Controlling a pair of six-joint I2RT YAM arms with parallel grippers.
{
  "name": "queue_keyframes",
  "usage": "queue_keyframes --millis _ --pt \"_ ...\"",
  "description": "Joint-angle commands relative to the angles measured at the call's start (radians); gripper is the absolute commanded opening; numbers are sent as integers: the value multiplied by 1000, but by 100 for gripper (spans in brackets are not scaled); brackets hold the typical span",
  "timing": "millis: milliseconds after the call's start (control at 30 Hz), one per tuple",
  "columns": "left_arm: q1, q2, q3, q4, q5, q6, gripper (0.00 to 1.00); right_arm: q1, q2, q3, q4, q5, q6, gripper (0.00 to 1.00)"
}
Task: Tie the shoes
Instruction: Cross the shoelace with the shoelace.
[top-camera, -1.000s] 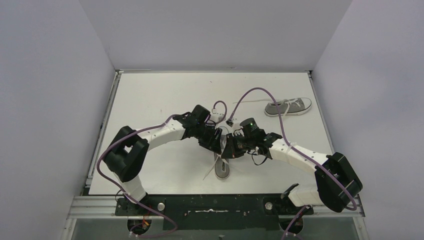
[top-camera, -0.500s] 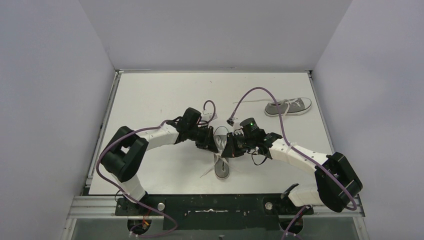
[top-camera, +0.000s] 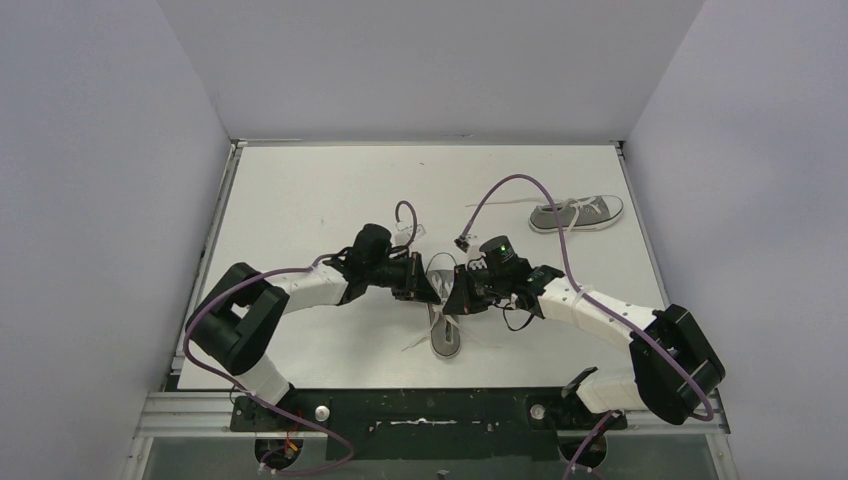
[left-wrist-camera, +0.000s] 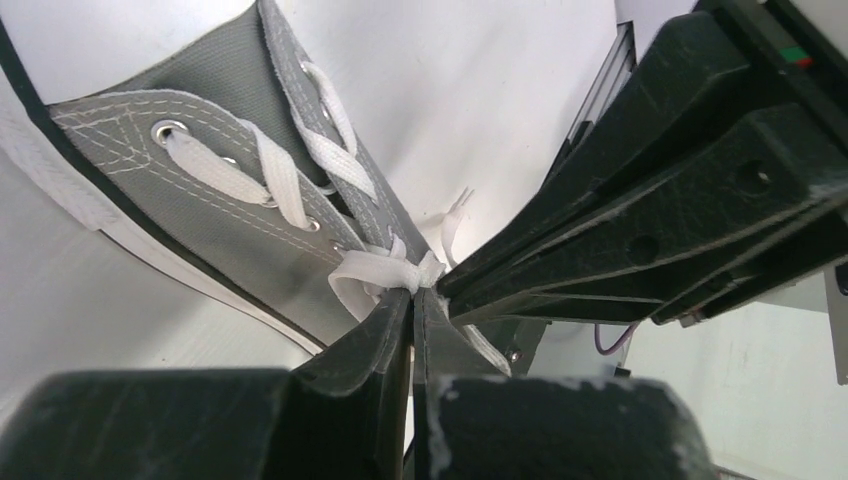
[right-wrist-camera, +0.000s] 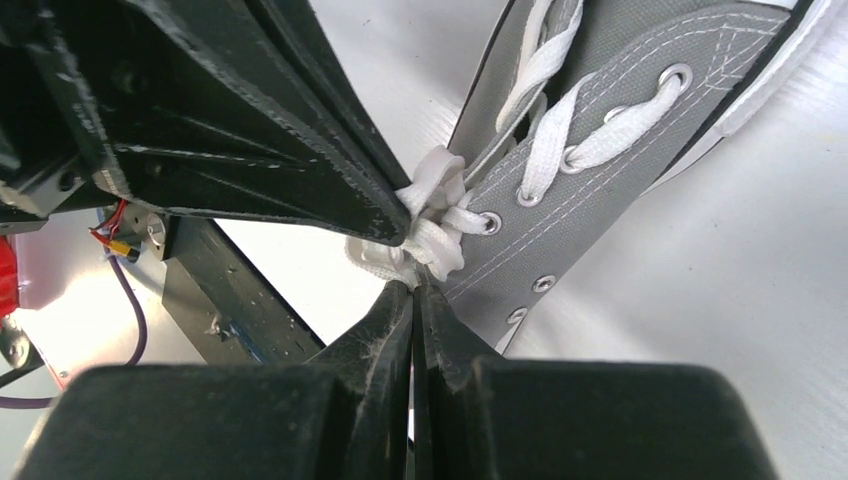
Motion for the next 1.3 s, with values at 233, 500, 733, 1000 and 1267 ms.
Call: queue_keyframes --millis 233,500,733,1000,1267 --pt "3 -71 -33 124 43 -18 0 12 -19 45 28 82 27 0" --pt "3 -59 -30 138 53 -30 0 16 -5 53 57 93 41 0" --pt "-2 -69 -10 40 33 34 23 18 28 70 64 92 41 0" --pt "-23 -65 22 -38 0 89 30 25 18 43 67 92 47 0" --pt "-31 -33 50 -64 -26 103 3 19 -35 64 -3 77 33 8"
